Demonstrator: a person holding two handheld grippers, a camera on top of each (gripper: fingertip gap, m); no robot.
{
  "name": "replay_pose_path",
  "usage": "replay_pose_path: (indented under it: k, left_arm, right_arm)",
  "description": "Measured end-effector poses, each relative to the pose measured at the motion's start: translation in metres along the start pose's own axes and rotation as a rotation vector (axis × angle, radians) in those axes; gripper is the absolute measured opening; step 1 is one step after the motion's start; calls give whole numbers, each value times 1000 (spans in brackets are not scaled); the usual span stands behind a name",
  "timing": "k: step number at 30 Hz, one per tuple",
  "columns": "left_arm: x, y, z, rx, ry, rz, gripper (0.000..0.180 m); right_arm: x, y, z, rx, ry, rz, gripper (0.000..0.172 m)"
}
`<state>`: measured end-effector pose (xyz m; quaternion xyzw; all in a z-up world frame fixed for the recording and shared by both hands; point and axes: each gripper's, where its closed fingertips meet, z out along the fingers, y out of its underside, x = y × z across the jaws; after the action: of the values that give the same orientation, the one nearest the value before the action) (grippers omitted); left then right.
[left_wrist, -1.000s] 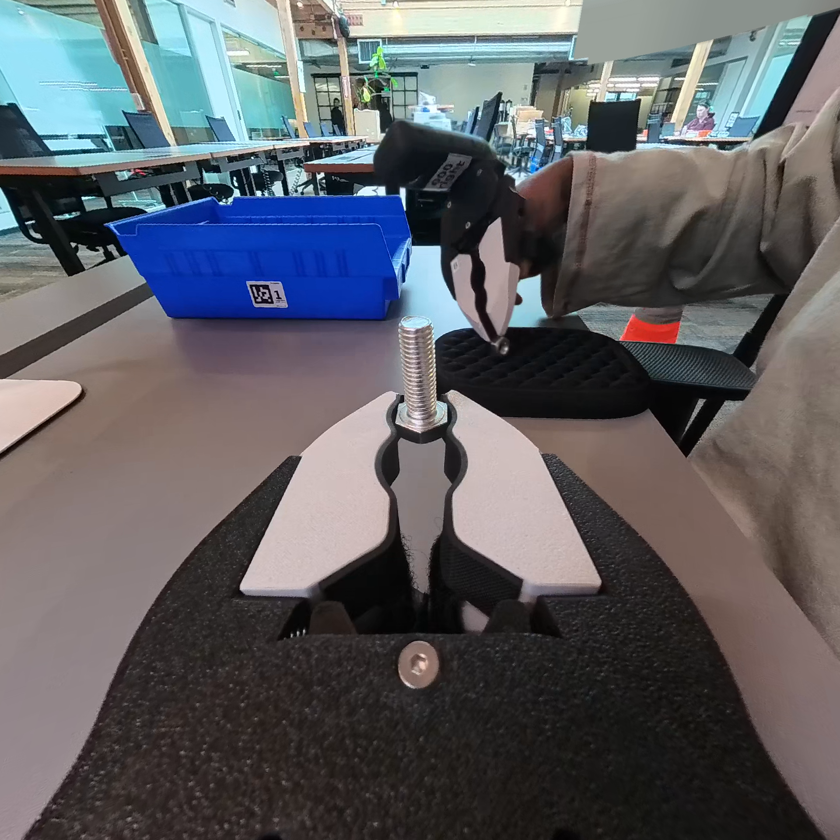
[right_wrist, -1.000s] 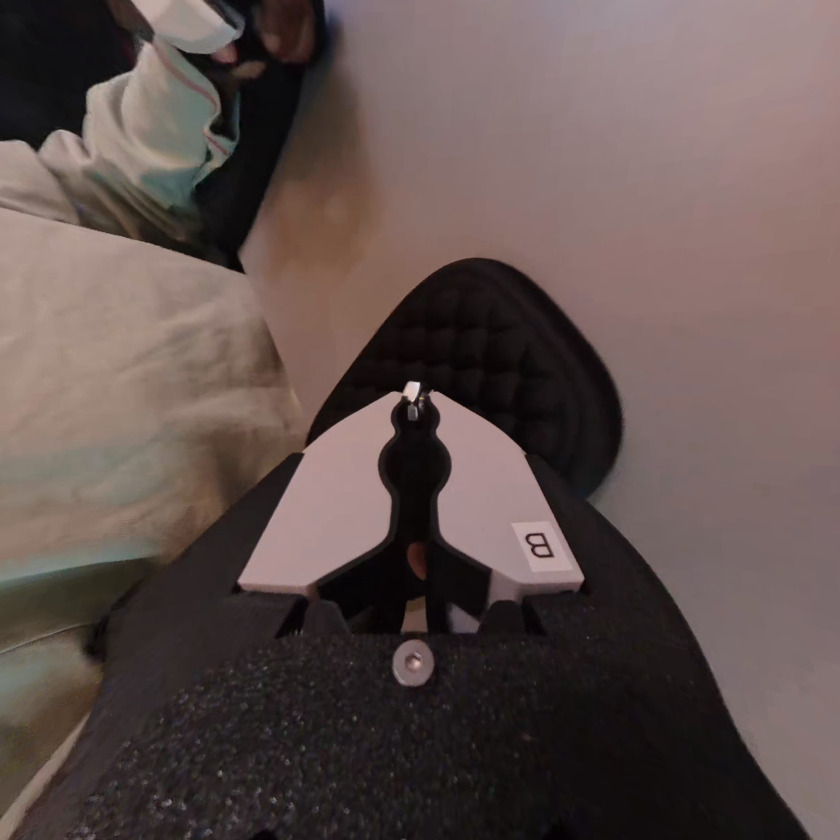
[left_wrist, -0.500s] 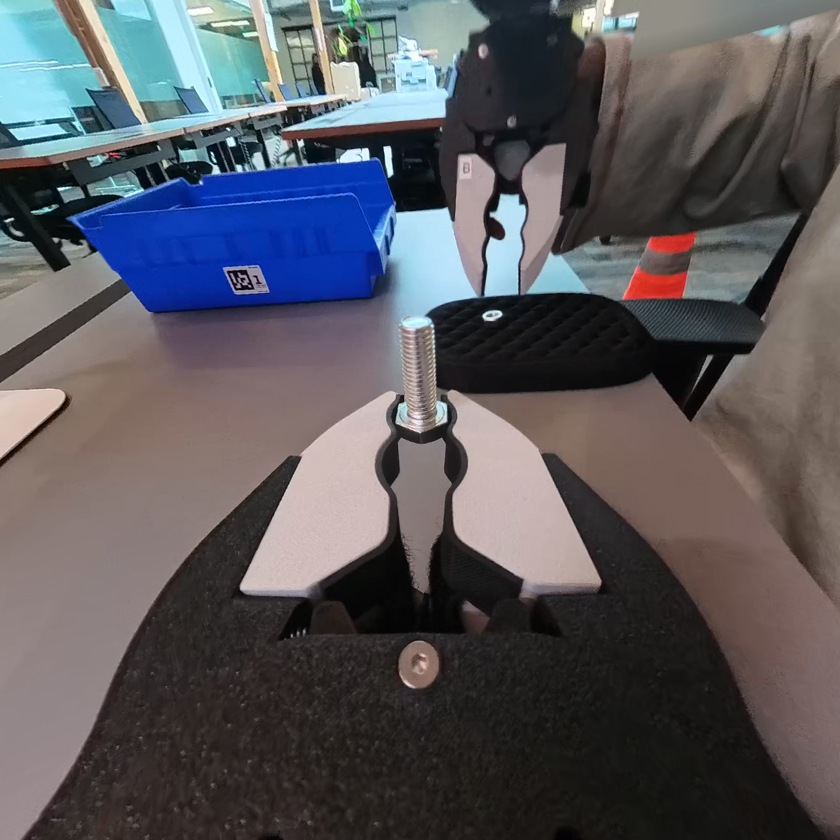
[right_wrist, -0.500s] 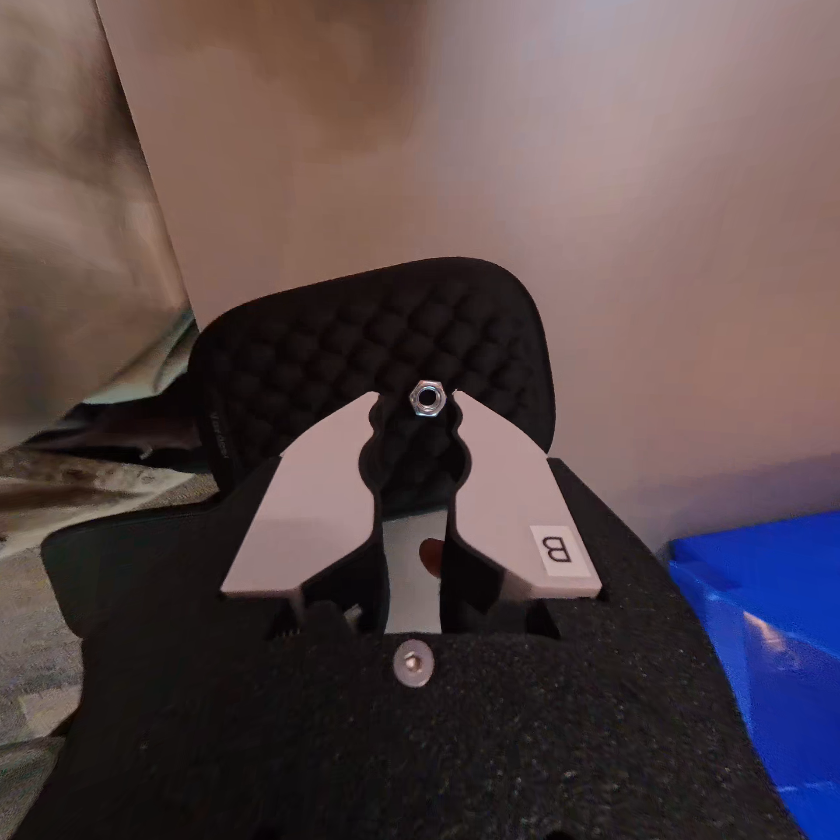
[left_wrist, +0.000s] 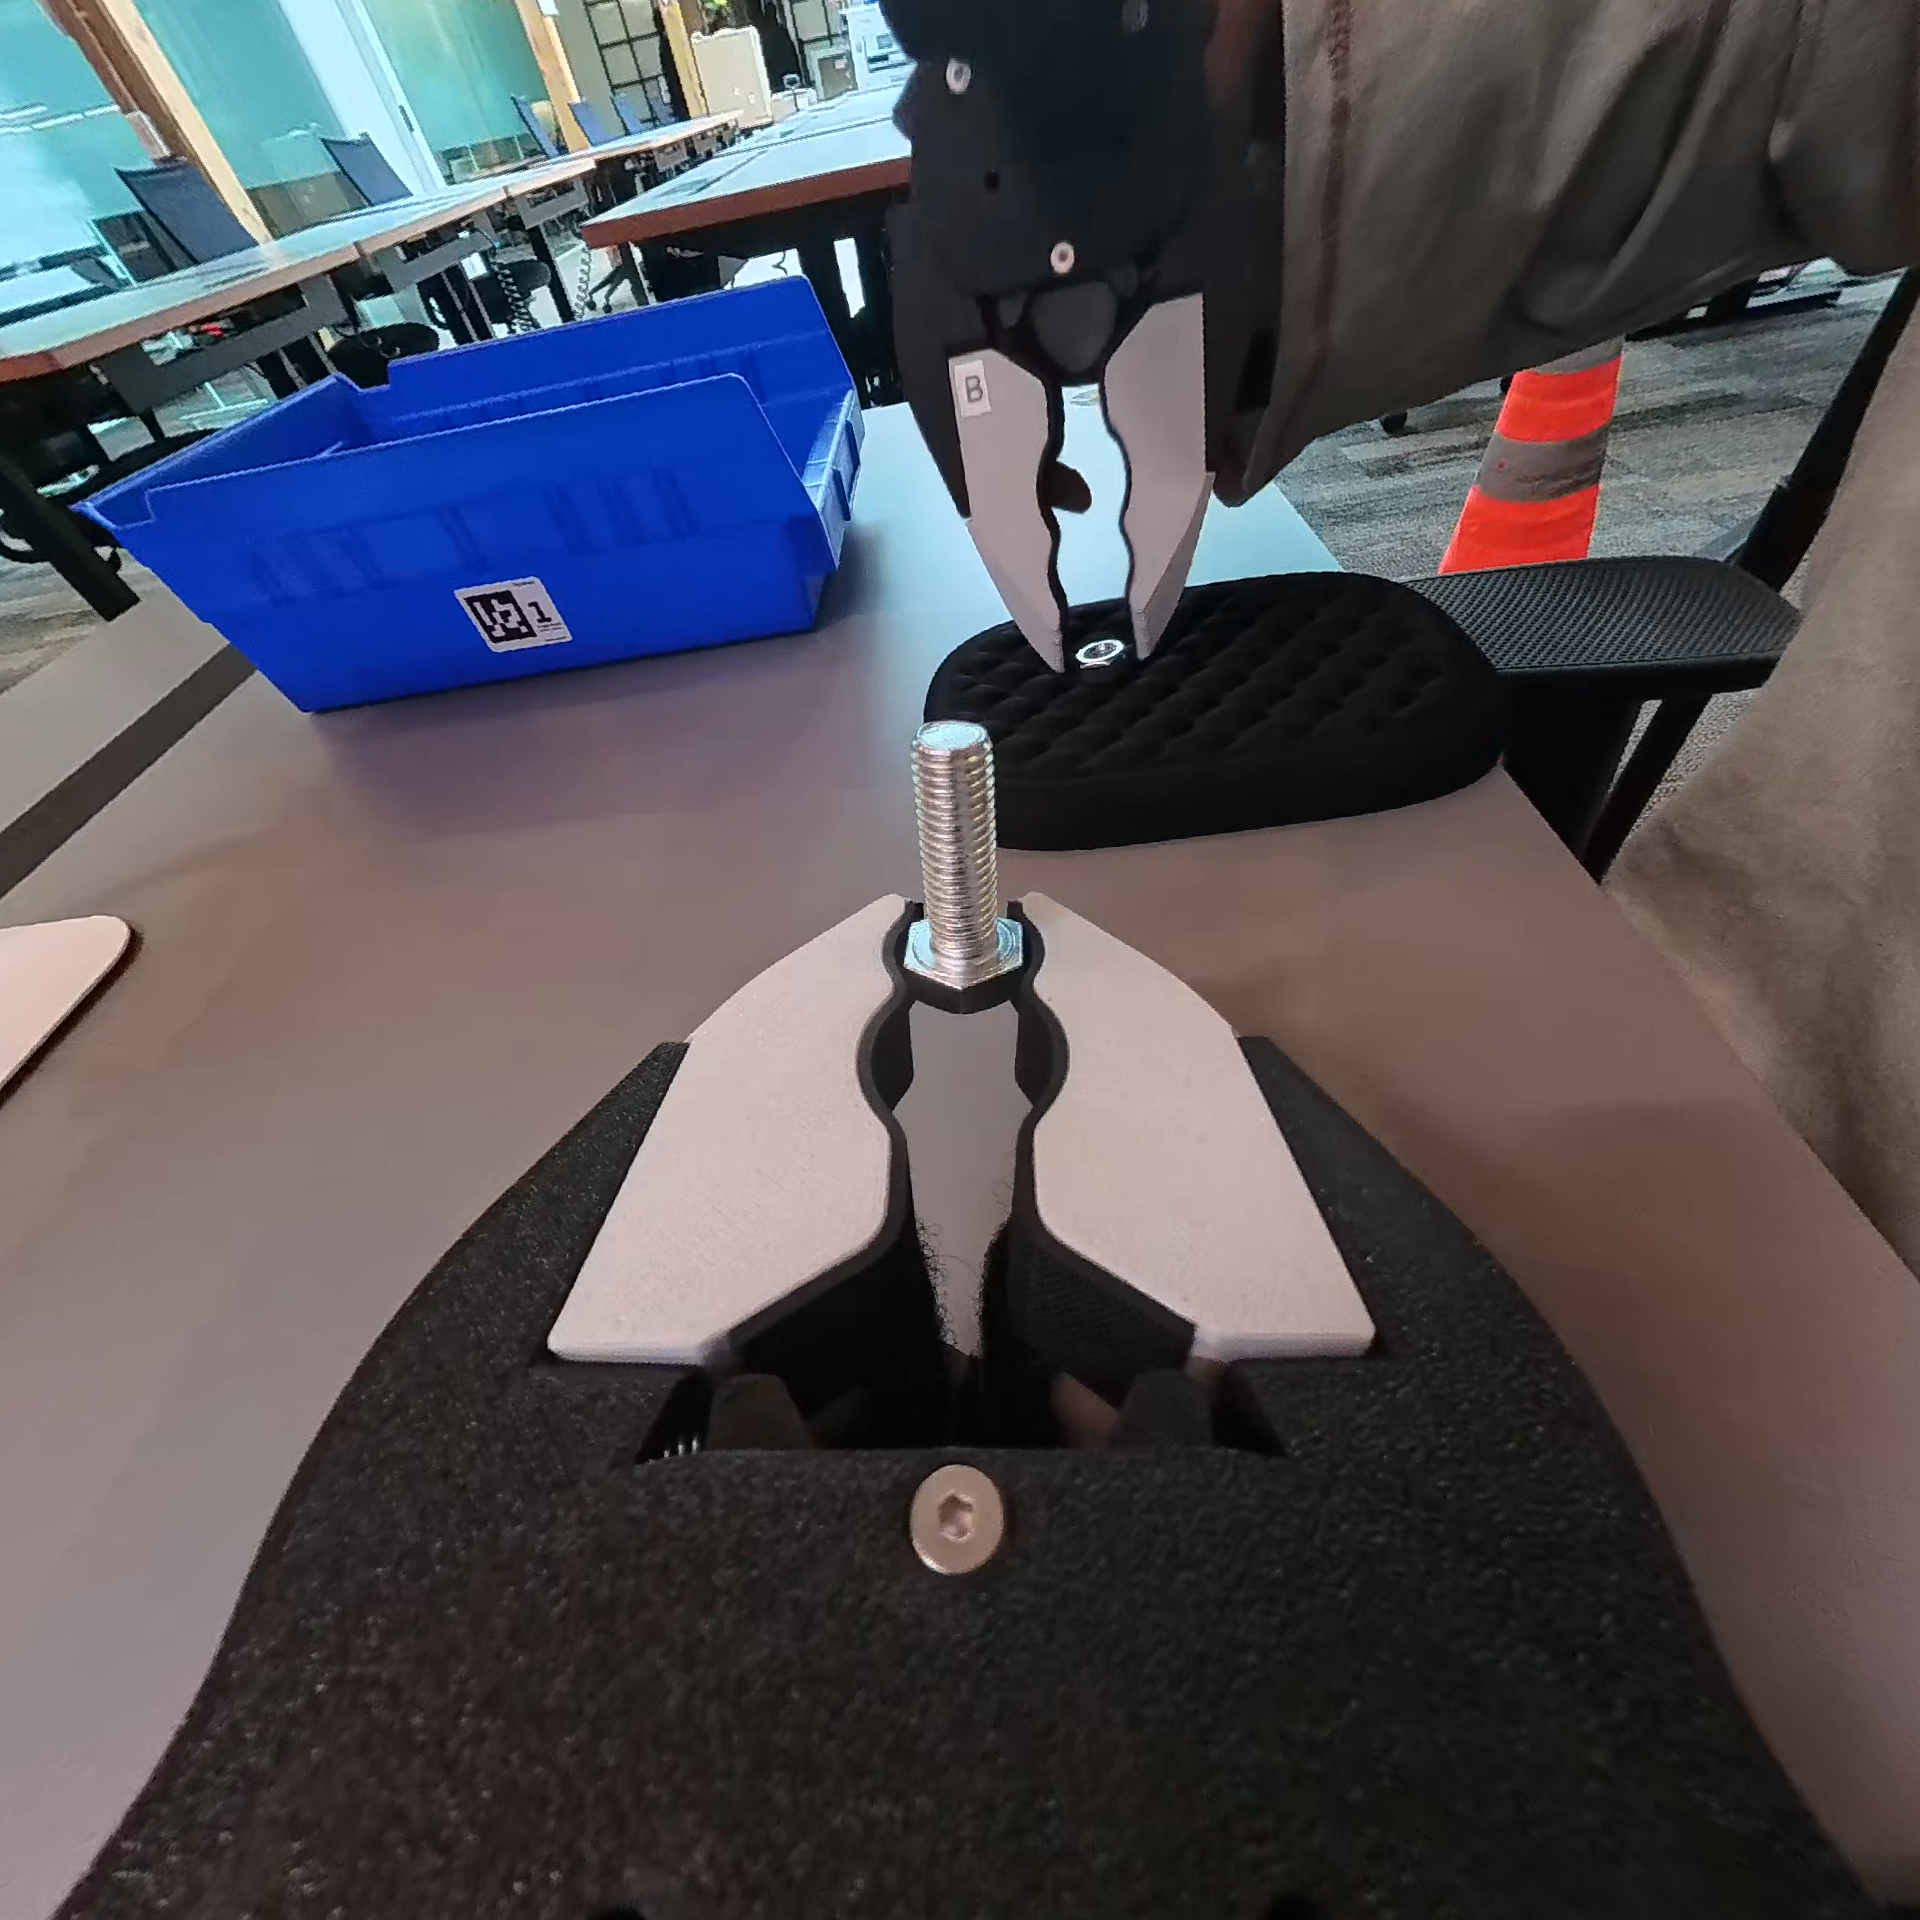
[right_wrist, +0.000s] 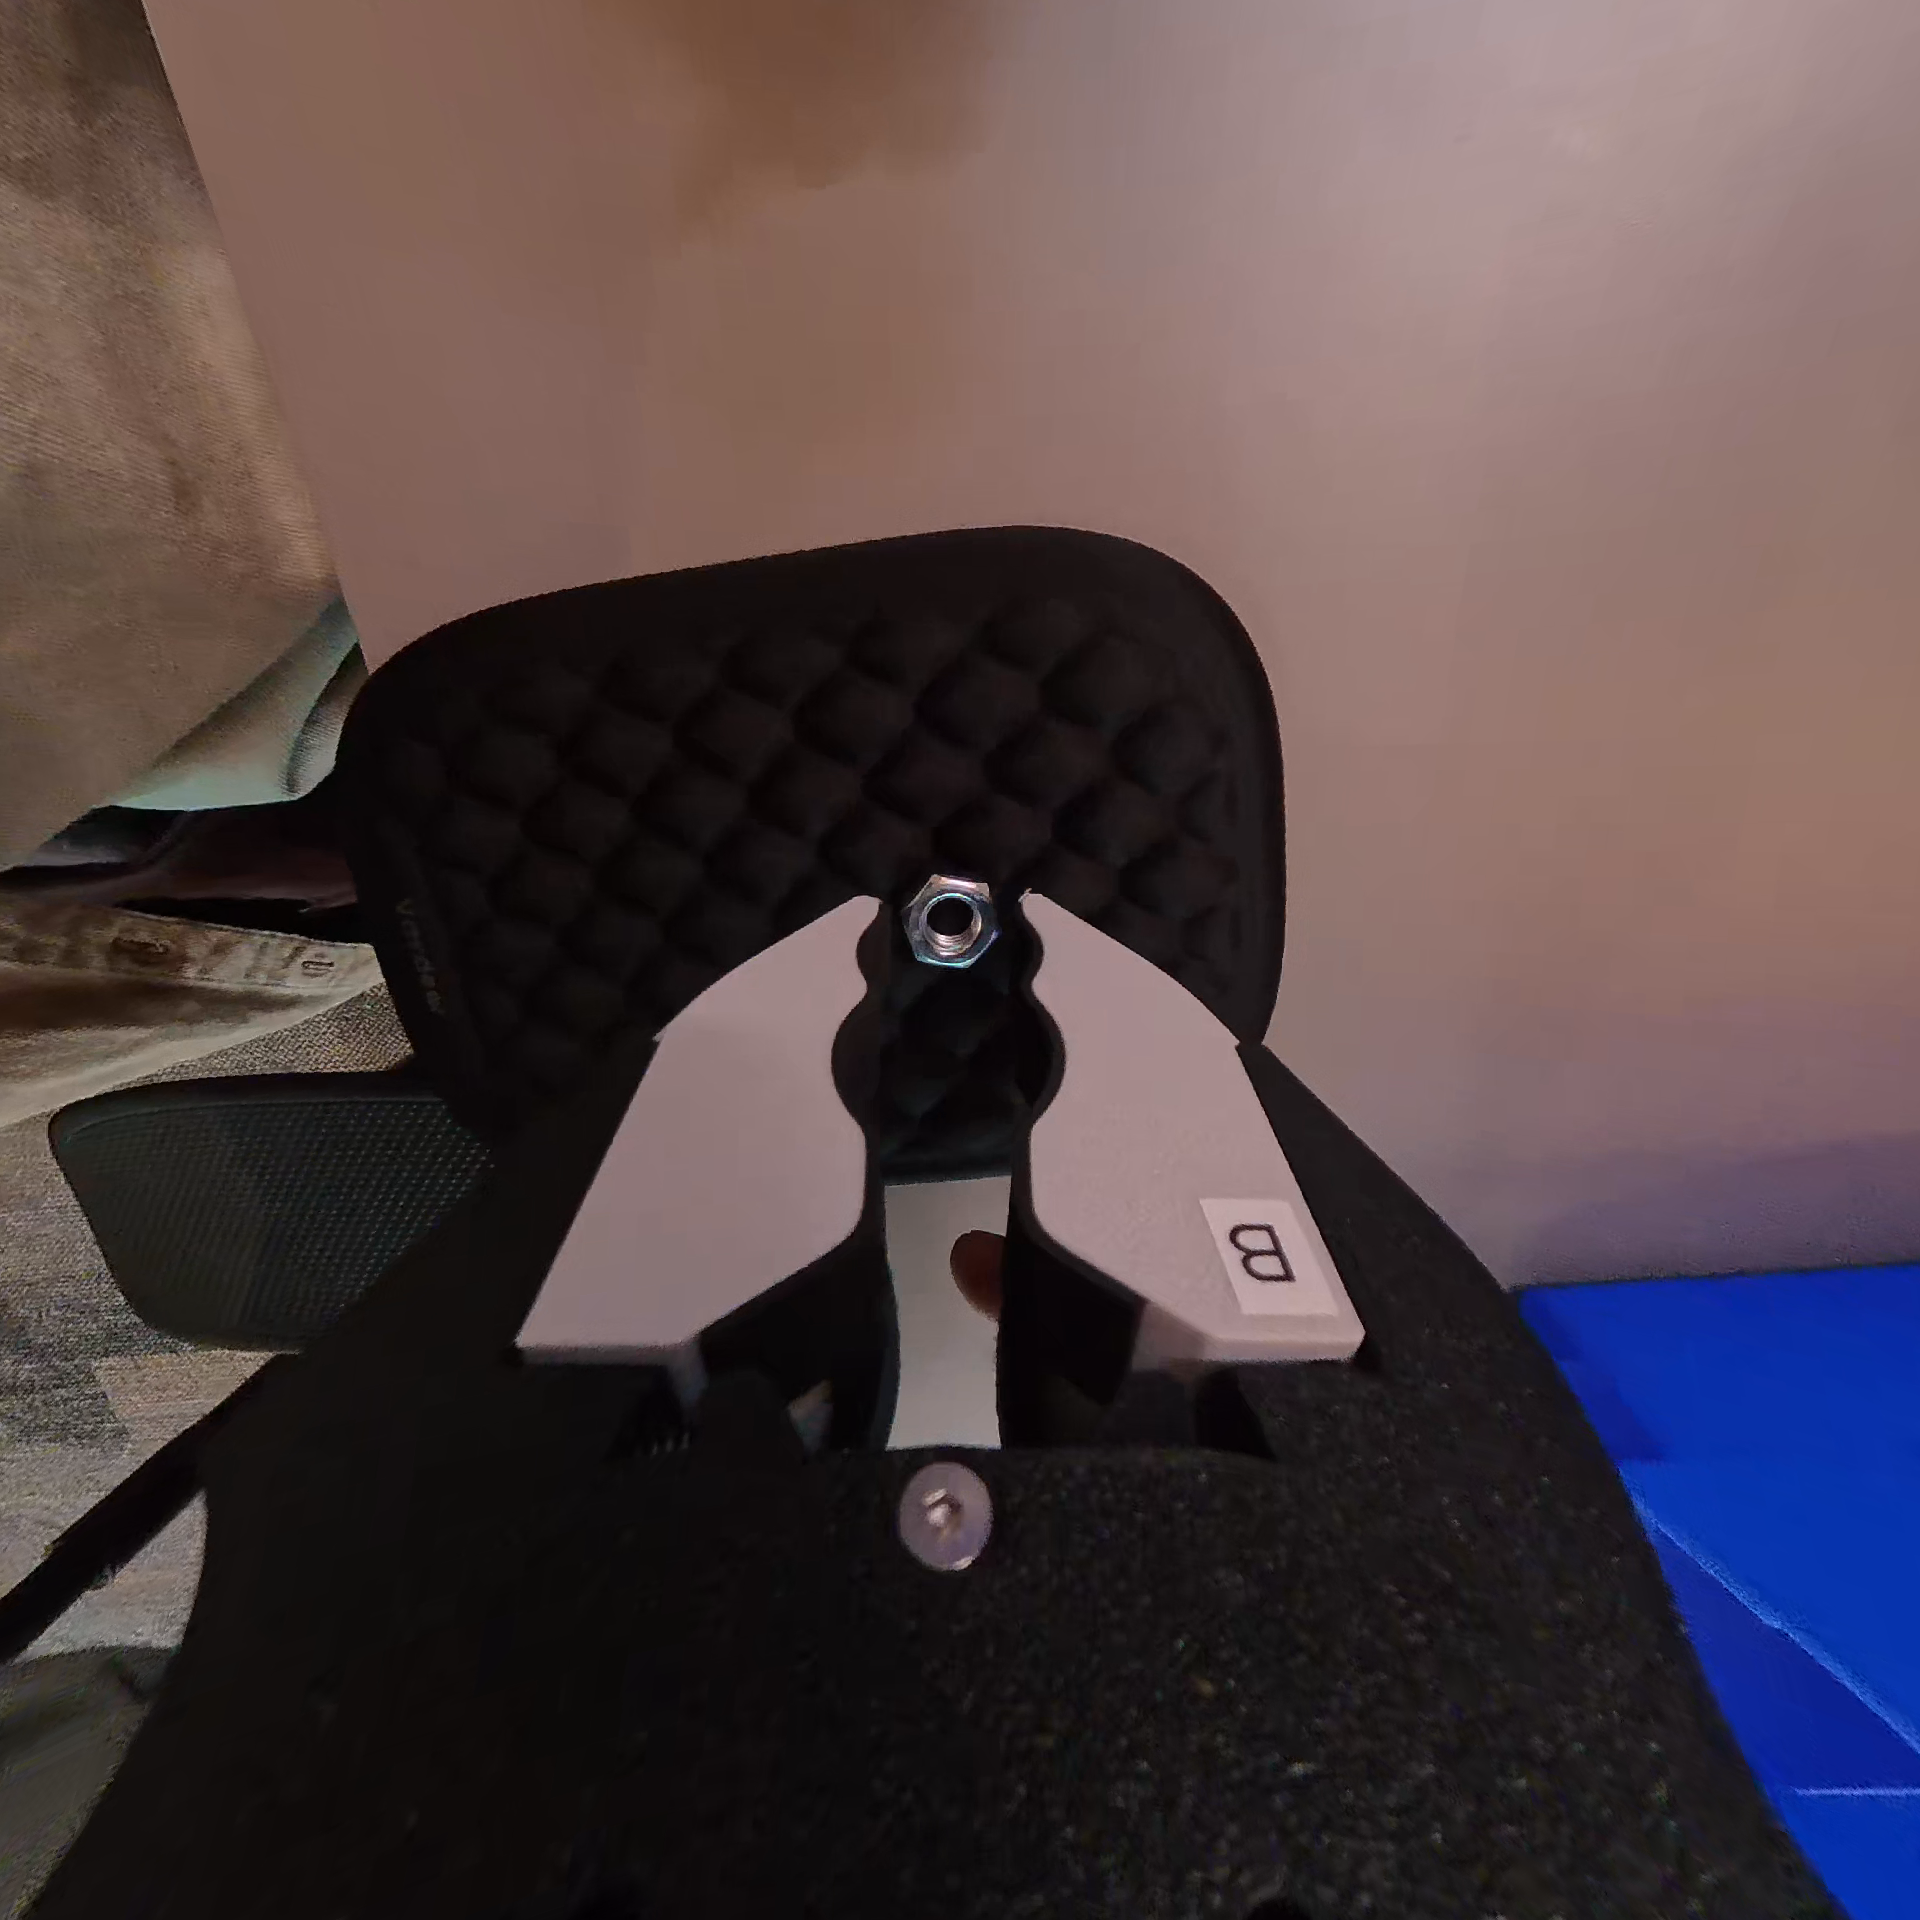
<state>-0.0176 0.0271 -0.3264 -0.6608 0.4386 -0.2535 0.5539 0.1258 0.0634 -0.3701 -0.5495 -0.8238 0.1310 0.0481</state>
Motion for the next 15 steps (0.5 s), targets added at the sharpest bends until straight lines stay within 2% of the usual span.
replay_pose_path:
  k: [5, 11, 15]
  left_arm:
    - [1, 0, 0, -3, 7, 3, 15]
    - [1, 1, 1, -5, 8, 4, 15]
    - [2, 0, 0, -4, 8, 4, 15]
  right_arm:
    - [-1, 1, 1, -18, -9, -36, 18]
    - [-5, 2, -2, -41, -33, -139, 27]
    - [-4, 3, -1, -45, -43, -162, 24]
